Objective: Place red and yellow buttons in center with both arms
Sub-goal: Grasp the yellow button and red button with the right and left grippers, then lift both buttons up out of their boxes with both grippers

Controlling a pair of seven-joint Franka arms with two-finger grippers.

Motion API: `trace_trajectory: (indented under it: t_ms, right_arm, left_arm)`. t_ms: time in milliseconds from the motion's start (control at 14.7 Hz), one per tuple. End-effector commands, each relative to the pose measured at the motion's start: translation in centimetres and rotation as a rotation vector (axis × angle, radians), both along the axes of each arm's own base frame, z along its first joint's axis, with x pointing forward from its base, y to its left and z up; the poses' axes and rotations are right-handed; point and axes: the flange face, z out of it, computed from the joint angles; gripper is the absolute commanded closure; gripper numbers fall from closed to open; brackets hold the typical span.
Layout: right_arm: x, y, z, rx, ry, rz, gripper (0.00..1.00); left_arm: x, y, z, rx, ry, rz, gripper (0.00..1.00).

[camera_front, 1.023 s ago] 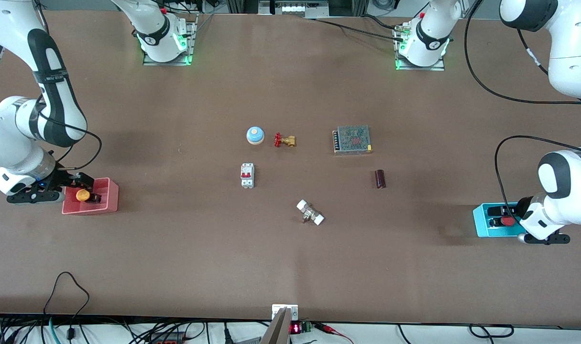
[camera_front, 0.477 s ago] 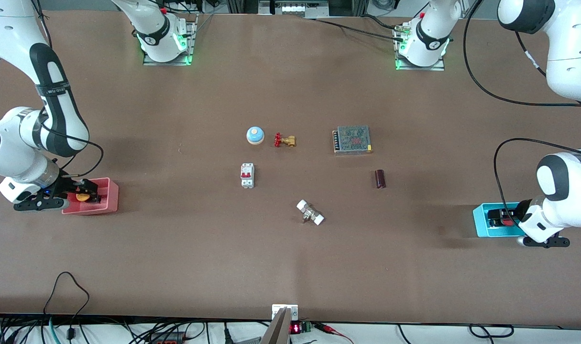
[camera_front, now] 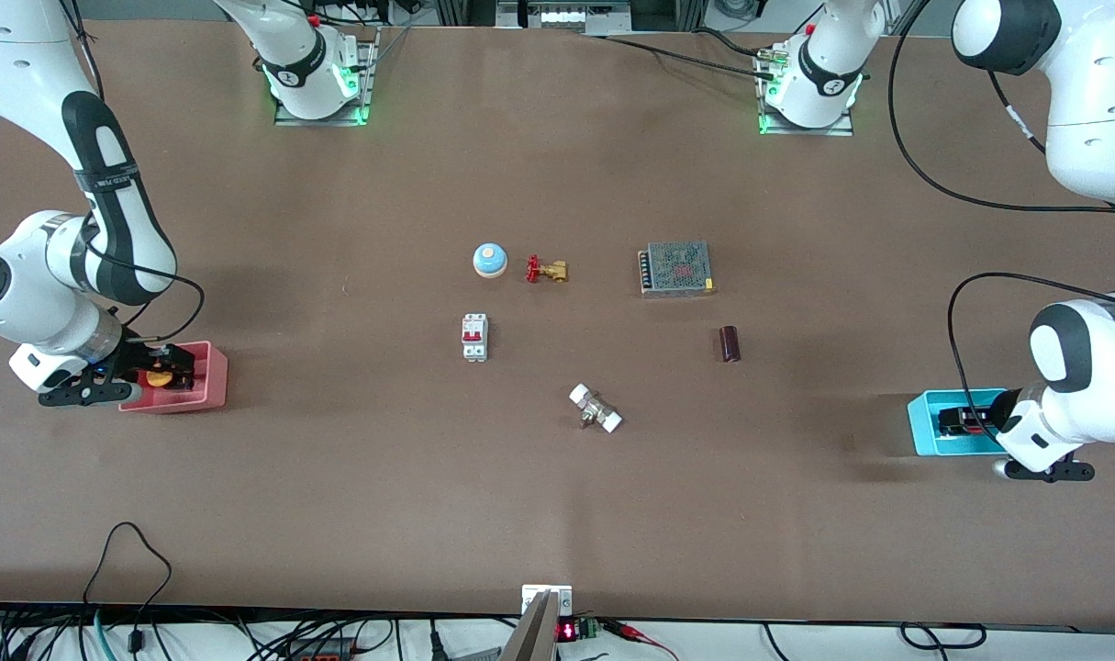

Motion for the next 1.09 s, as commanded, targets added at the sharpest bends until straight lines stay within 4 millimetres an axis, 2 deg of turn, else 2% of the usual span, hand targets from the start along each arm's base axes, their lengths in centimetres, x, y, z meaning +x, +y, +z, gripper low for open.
trace_trajectory:
  t_ms: [0,68,136,205,341,409,614,750,886,1023]
  right_arm:
    - [0.4,-0.2,-0.1,0.017,-0.001,0.018,0.00]
    - [0.4,-0.2,-0.1,0.015,0.000,0.025,0.01]
    - [0.4,-0.2,-0.1,0.014,0.000,0.042,0.08]
    - [0.4,-0.2,0.0,0.013,-0.001,0.045,0.18]
    - [0.4,-0.2,0.0,0.014,0.001,0.045,0.45]
    - [0.4,-0.2,-0.1,0.014,0.002,0.045,0.55]
    - [0.4,-0.1,-0.1,0.014,0.002,0.048,0.77]
    - [0.5,0.1,0.0,0.014,0.002,0.051,0.80]
    - [0.5,0.2,0.6,0.017,0.011,0.052,0.80]
    - [1.4,0.4,4.1,0.036,0.063,0.062,0.80]
  left_arm:
    - [0.6,0.5,0.1,0.020,0.000,-0.028,0.30]
    - [0.5,0.6,0.2,0.020,0.002,-0.026,0.34]
    - [0.5,0.6,0.3,0.019,0.003,-0.025,0.38]
    - [0.6,0.5,0.4,0.020,0.002,-0.028,0.45]
    - [0.6,0.5,0.6,0.024,-0.001,-0.029,0.52]
    - [0.6,0.5,0.7,0.024,0.000,-0.029,0.55]
    - [0.4,0.3,0.8,0.021,0.017,-0.030,0.64]
    - [0.4,0.3,1.2,0.021,0.018,-0.030,0.66]
    - [0.6,0.3,2.8,0.028,-0.001,-0.031,0.69]
    - [0.5,0.4,5.5,0.034,-0.028,-0.029,0.70]
